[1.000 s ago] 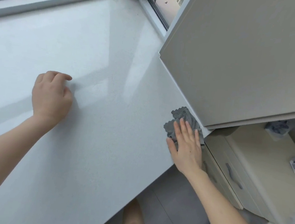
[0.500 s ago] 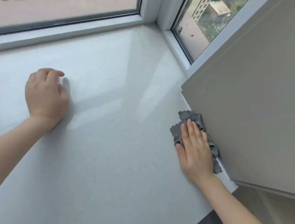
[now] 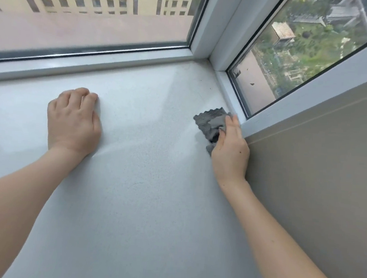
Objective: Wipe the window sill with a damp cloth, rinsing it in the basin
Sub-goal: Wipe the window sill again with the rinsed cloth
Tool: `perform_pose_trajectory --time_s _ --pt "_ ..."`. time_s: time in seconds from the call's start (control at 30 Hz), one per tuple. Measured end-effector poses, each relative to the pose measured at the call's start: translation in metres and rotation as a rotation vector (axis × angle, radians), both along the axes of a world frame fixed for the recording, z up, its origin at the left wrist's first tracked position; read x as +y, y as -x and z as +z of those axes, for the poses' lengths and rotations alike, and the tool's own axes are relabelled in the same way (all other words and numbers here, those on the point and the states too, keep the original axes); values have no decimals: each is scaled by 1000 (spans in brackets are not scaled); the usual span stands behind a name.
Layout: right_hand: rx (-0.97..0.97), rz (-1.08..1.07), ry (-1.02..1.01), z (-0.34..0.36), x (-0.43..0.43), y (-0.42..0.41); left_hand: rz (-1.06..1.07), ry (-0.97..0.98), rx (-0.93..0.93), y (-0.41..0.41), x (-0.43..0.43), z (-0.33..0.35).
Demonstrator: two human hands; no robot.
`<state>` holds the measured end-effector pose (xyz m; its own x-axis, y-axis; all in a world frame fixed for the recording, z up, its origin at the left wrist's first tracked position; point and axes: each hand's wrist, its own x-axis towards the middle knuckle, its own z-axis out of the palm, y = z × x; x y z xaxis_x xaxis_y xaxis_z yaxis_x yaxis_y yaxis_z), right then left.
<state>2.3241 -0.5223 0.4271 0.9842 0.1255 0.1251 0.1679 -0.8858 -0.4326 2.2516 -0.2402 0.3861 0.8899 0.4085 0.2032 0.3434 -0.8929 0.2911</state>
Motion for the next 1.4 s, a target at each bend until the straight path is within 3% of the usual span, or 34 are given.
perform_pose_trajectory --time_s 0.07,0.17,0.27,0.47,0.57,0.7,0.87,1.0,1.1,1.23,1.3,1.4 --pt "38 -42 85 0 4 -5 7 7 6 0 0 0" --pt "275 -79 296 -21 23 -14 13 22 16 0 1 1" --pt "287 -168 379 -35 36 -17 13 26 26 0 1 1" --pt "87 -46 288 -39 34 -52 17 25 49 0 2 3" --pt "116 97 290 -36 43 -84 21 14 61 -2 1 2" --pt "136 112 220 -32 79 -111 25 4 71 -2 1 3" --pt "106 509 28 -21 87 -49 24 13 90 -1 2 5" --pt "-113 154 -74 -8 86 -107 20 1 86 -2 3 6" --pt "-43 26 85 -20 99 -151 17 -4 67 -2 3 5" --pt "6 -156 99 -27 129 -147 25 -19 69 -2 4 2" --pt "11 37 124 -30 143 -117 20 -17 83 -2 3 3" --pt "10 512 243 -28 144 -80 26 -14 95 -2 2 5"
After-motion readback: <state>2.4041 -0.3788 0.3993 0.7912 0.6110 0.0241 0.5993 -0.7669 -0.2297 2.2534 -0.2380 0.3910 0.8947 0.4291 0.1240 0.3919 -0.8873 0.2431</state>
